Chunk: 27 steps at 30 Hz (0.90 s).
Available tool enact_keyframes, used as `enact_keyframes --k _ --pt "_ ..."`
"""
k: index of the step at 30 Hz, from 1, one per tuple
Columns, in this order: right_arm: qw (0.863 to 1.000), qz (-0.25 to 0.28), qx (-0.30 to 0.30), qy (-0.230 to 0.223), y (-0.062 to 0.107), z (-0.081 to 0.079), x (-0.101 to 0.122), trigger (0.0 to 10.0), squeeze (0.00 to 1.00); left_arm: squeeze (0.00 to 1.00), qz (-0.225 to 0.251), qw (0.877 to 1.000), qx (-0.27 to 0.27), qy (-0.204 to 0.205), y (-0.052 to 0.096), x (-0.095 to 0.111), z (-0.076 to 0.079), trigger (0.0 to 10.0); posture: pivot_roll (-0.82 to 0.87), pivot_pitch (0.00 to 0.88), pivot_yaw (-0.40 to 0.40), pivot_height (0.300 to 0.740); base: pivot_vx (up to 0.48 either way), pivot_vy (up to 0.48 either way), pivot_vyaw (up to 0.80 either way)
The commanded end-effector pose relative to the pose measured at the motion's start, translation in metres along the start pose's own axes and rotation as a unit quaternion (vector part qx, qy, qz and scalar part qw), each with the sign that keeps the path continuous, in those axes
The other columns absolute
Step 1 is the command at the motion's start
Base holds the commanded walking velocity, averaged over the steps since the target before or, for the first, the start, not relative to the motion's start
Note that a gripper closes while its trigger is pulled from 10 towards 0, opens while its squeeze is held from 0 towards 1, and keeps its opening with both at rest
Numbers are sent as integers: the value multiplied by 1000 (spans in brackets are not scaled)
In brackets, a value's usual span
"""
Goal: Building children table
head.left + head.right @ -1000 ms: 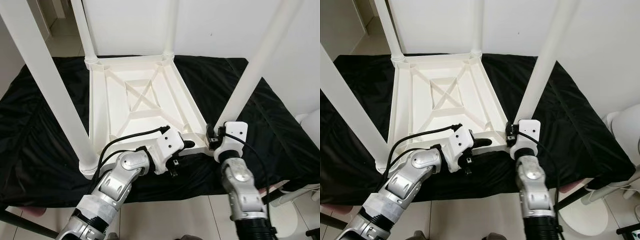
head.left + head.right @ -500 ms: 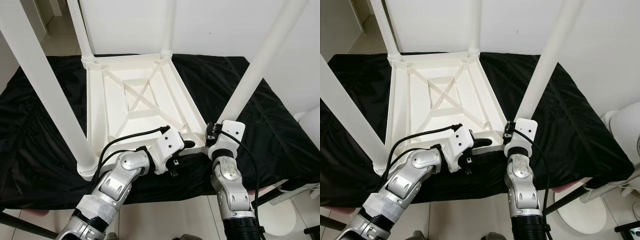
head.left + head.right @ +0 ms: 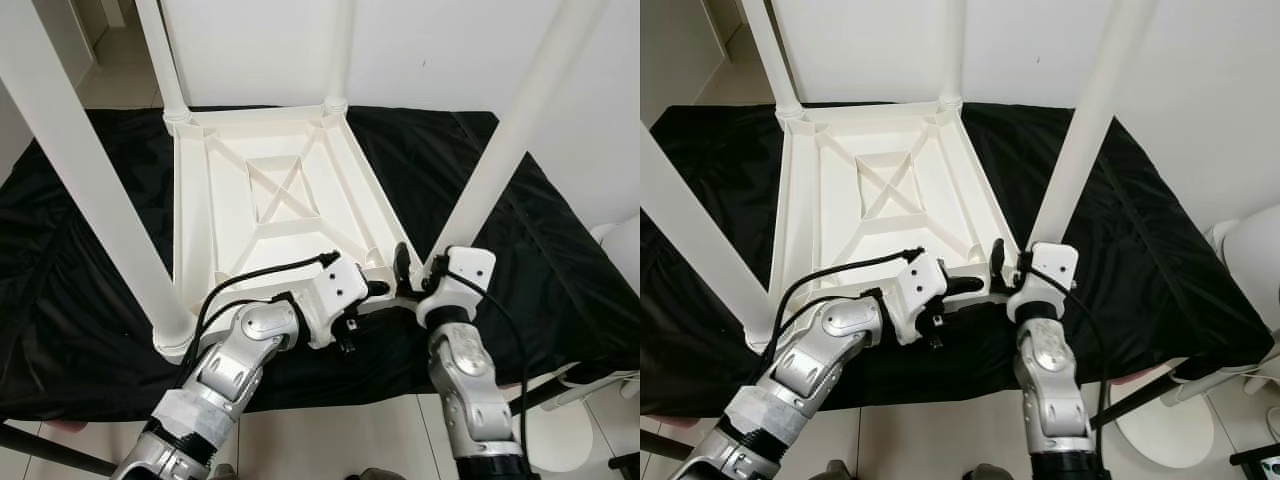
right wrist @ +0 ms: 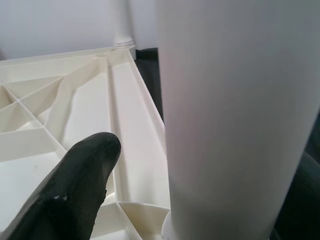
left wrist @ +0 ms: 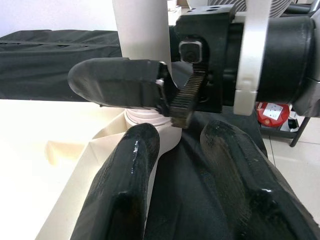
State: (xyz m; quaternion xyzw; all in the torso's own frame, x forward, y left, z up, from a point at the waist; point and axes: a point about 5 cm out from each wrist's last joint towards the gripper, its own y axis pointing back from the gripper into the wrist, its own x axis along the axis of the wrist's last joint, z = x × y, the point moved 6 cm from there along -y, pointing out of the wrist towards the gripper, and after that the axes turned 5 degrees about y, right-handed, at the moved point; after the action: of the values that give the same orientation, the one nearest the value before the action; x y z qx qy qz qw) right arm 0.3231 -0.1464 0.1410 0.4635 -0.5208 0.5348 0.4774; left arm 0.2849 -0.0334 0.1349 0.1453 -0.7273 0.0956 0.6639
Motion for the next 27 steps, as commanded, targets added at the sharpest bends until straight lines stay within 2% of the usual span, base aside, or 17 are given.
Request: enact_keyframes --k 1,3,5,7,12,16,19,23,24,25,27 --pt "999 4 40 7 6 -1 1 10000 0 0 -4 1000 -1 -3 1 -2 0 10000 -13 0 -25 740 0 0 0" --pt "996 -4 86 31 13 7 -4 10000 0 0 -4 1000 -1 -3 1 -1 -1 10000 -16 0 -22 740 0 0 0" --pt "996 -4 86 31 13 7 -4 10000 0 0 -4 1000 -1 -3 1 -1 -1 10000 -16 0 -22 740 0 0 0" --pt "987 -10 151 55 19 16 -6 10000 0 0 -4 1000 0 -4 0 -1 -2 10000 -13 0 -18 740 0 0 0" --pt "978 -17 193 73 21 20 -8 10000 0 0 -3 1000 1 -5 0 0 -3 10000 -13 0 -15 740 0 0 0" --pt "966 -36 236 99 10 30 -12 10000 0 0 -5 1000 -2 -6 2 0 -4 10000 -5 0 -9 740 0 0 0" --pt "963 -39 245 103 8 31 -13 10000 0 0 -6 1000 -3 -6 2 0 -4 10000 -5 0 -9 740 0 0 0" --pt "952 -52 275 124 -2 32 -18 10000 0 0 -24 1000 -10 -16 7 -8 -2 10000 3 0 -10 740 0 0 0" --pt "949 -56 281 130 -5 32 -19 6039 0 0 -28 999 -11 -17 9 -10 -2 10000 5 0 -13 740 0 0 0" --pt "947 -59 287 133 -6 32 -21 4863 0 0 -29 999 -12 -18 9 -11 -1 10000 6 0 -14 740 0 0 0" --pt "947 -59 287 133 -6 32 -21 4863 0 0 -29 999 -12 -18 9 -11 -1 10000 6 0 -14 740 0 0 0"
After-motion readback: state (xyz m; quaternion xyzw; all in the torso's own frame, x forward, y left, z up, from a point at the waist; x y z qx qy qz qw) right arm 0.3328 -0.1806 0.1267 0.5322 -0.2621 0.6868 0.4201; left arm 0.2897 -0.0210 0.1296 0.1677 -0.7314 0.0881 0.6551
